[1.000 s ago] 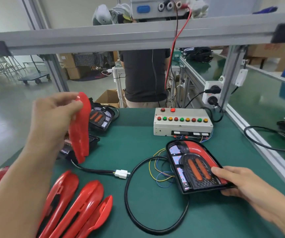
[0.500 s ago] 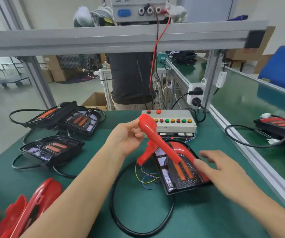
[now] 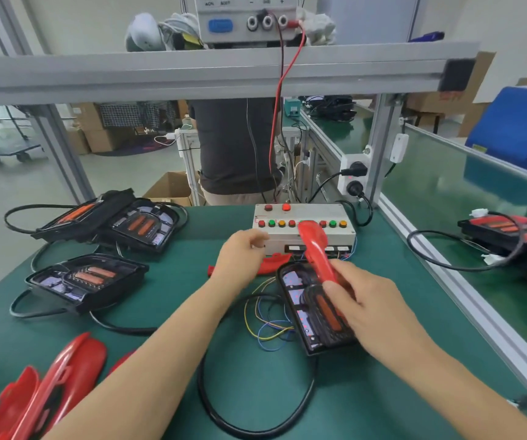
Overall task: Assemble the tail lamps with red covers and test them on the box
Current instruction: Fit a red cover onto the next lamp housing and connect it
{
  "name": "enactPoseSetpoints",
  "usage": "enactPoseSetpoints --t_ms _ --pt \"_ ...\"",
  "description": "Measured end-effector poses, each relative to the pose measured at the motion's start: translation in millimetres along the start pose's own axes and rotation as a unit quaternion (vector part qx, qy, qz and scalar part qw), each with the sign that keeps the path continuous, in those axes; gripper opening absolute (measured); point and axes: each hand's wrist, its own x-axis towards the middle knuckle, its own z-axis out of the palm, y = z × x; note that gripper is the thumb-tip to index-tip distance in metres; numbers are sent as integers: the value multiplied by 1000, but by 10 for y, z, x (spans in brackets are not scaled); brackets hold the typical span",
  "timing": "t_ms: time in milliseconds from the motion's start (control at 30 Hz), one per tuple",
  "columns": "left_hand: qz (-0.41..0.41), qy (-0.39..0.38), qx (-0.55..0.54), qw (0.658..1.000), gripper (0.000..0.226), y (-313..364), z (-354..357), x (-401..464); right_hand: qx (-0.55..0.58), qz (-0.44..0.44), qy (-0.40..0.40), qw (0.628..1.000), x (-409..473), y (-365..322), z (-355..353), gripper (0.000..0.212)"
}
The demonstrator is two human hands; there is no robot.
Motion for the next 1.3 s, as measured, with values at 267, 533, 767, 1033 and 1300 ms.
enactPoseSetpoints --t_ms 267,533,767,1033,1300 --pt "125 -35 484 865 26 -259 136 110 67 41 -9 997 -100 80 -31 30" --pt "102 74 608 784 16 135 -528 -373 42 48 -21 998 -180 132 -110 22" --pt "-36 -6 650 759 26 -533 -1033 -1048 12 42 -60 997 -197 44 -79 26" --pt "-10 -78 708 702 44 -389 -1113 -1089 -37 48 -90 994 -85 -137 -60 15" --pt "19 -52 362 931 43 261 -392 -248 -26 49 4 998 -57 -174 -31 17"
